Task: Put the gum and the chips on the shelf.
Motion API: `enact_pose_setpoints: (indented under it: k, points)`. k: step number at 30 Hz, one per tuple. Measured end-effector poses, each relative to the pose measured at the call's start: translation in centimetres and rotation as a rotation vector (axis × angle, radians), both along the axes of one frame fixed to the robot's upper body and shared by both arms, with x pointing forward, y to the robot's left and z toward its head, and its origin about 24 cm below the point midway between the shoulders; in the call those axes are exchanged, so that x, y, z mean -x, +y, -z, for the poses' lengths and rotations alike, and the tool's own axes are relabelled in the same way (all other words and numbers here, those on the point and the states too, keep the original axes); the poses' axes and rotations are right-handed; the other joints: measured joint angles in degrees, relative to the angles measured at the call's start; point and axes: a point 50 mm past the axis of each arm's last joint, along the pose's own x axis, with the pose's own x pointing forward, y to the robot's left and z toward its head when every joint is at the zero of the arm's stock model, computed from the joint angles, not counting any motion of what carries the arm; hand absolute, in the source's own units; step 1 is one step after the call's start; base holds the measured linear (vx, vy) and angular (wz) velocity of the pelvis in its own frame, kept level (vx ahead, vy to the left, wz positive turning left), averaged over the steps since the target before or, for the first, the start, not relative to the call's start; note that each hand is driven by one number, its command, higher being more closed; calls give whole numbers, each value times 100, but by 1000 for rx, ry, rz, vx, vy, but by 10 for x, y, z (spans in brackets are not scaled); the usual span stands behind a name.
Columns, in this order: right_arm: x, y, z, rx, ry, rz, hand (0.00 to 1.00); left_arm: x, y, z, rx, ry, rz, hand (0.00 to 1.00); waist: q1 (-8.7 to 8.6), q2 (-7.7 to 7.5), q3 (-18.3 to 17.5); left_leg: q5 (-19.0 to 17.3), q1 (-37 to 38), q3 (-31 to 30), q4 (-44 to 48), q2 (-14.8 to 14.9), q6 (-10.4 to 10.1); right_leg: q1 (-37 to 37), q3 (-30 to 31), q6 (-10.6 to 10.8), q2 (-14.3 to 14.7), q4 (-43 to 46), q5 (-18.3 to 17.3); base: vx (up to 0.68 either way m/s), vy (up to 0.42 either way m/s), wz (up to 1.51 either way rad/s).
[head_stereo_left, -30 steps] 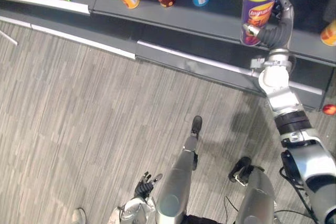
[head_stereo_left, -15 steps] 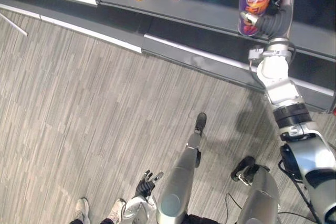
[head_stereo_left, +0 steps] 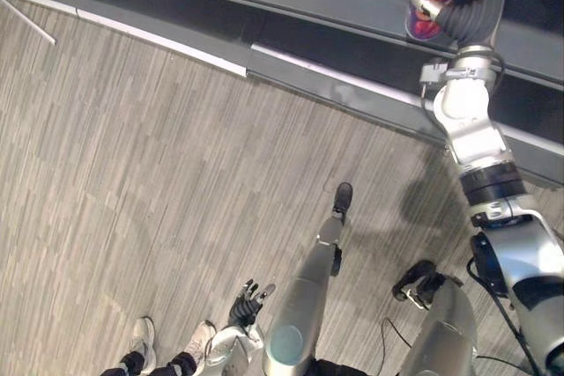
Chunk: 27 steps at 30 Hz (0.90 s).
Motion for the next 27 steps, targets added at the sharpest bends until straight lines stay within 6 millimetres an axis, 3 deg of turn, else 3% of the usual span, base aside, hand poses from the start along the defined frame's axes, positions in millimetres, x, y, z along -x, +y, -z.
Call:
enact_pose_setpoints:
  k: [11,12,27]
  points:
    - [2,-3,-9,-15,-35,25,100,-1,0,-3,32,-31,-23,0,12,-6,3,52,-160,69,-5,-11,28,-205,32,0,-74,78,0,14,-79,1]
    - [2,-3,-9,-15,-37,26,0,-1,0,-3,33,-32,-22,0,12,-6,3,44,-161,73,-5,-10,17,-210,37,0,-74,80,0,-2,-78,-3]
    - [4,-9,-18,-6,-62,49,0,-2,-1,-4,44,-58,-11,0,-5,-9,5,88,-249,237,-23,4,38,-378,133,1,-101,118,1,11,-81,-1]
